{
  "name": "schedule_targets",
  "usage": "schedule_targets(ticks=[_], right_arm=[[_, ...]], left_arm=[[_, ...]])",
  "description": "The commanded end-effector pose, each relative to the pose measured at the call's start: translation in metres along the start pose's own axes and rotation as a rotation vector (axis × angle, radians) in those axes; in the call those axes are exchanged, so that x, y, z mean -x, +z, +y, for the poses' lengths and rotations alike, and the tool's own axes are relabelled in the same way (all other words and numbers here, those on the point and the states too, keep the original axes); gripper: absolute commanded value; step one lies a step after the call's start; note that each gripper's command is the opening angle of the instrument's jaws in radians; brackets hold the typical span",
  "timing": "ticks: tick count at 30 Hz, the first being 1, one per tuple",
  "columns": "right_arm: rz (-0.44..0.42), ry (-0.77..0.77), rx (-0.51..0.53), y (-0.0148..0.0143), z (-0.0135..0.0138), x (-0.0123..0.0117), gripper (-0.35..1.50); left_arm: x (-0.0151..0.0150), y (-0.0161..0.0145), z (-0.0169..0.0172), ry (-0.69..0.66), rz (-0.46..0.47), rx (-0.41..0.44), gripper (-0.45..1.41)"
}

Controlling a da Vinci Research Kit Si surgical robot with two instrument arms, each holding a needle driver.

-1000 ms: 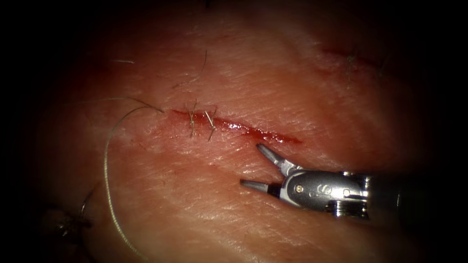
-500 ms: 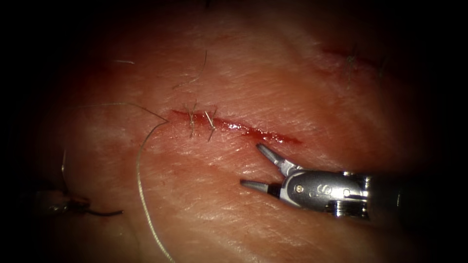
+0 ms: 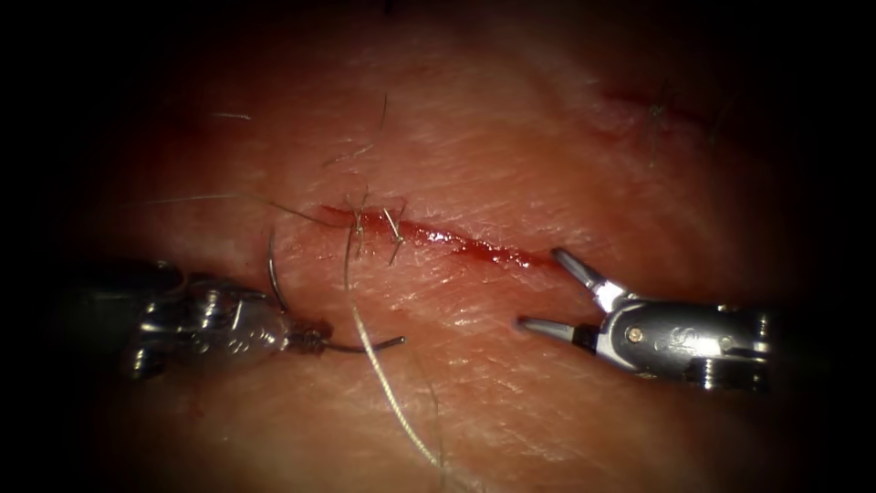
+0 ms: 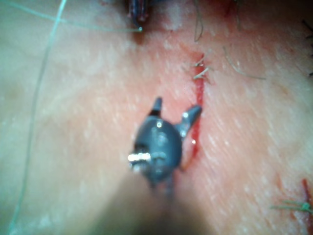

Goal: Wound Closure

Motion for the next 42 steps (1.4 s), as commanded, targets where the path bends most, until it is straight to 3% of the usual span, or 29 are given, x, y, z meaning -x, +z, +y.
schedule_targets(ticks=[1,8,13,25,29,35,42], right_arm=[[-0.01,-0.002,0.005,-0.0001,0.0001,0.0004,1.48],[-0.008,-0.007,-0.005,-0.0005,0.0007,-0.0006,1.48],[-0.017,-0.026,-0.041,0.0005,0.0012,-0.0012,1.38],[0.015,-0.073,-0.154,0.0097,-0.0008,-0.0007,1.35],[0.03,-0.07,-0.167,0.0135,-0.0014,-0.0022,1.35],[0.062,-0.063,-0.193,0.0166,-0.0021,-0.0049,1.35],[0.057,-0.071,-0.204,0.0191,-0.0029,-0.0049,1.38]], left_arm=[[-0.0006,0.0011,-0.0007,-0.011,0.015,-0.003,-0.45],[-0.0022,0.0034,-0.0044,-0.039,0.062,-0.015,-0.45],[-0.0018,0.0043,-0.0048,-0.038,0.074,-0.026,-0.45],[0.0039,0.0006,0.0046,-0.115,0.054,-0.038,-0.45],[0.0049,0.0007,0.0069,-0.129,0.047,-0.045,-0.45],[0.0052,0.0014,0.0073,-0.127,0.043,-0.051,-0.45],[0.0054,0.0014,0.0072,-0.132,0.043,-0.051,-0.45]])
